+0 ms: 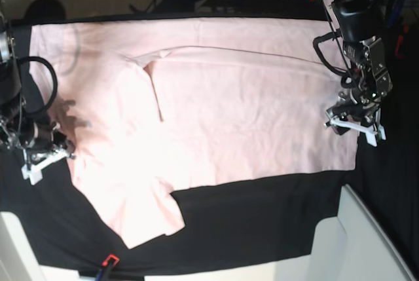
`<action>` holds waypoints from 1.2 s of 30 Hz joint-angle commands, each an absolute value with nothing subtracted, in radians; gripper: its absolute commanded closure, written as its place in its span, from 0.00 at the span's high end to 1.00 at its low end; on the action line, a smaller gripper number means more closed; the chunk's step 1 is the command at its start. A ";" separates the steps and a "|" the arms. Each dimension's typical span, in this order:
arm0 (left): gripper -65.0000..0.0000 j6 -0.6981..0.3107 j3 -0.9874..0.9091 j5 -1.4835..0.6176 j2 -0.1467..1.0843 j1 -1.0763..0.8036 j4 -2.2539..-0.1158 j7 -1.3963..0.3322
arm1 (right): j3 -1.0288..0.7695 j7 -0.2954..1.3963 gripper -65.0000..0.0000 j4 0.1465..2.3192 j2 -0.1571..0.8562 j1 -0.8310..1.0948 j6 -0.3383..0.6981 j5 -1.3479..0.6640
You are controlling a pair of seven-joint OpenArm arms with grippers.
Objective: Fold the T-shirt properly
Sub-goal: 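Move both grippers along the shirt's side edges toward the hem, then grasp the shirt's side edges with both grippers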
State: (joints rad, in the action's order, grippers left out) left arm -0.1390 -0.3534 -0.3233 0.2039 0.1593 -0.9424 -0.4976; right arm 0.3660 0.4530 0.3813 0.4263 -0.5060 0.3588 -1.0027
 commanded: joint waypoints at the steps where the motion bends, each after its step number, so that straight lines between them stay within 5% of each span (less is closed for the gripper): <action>1: 0.57 -0.143 -0.357 -0.332 0.240 0.193 -0.941 -0.470 | 0.361 0.441 0.00 0.390 0.444 -0.533 0.369 -1.012; 10: 0.57 -0.142 -0.493 -0.332 0.300 0.188 -0.918 -0.470 | 0.361 0.441 0.00 0.390 0.444 -0.527 0.369 -1.012; 19: 0.56 -0.142 -0.423 -0.337 0.317 0.203 -0.831 -0.433 | 0.363 0.444 0.00 0.390 0.441 -0.526 0.369 -1.012; 28: 0.56 -0.143 -0.426 -0.338 0.203 0.038 -1.173 -0.513 | 0.364 0.444 0.00 0.390 0.438 -0.524 0.369 -1.012; 36: 0.56 -0.143 -0.423 -0.332 0.185 0.145 -1.090 -0.513 | 0.364 0.446 0.00 0.390 0.438 -0.522 0.369 -1.012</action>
State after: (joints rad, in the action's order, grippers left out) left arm -0.1383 -0.4221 -0.3286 0.1749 0.1345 -1.0748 -0.5278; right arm 0.3668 0.4572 0.3813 0.4210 -0.4953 0.3588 -1.0031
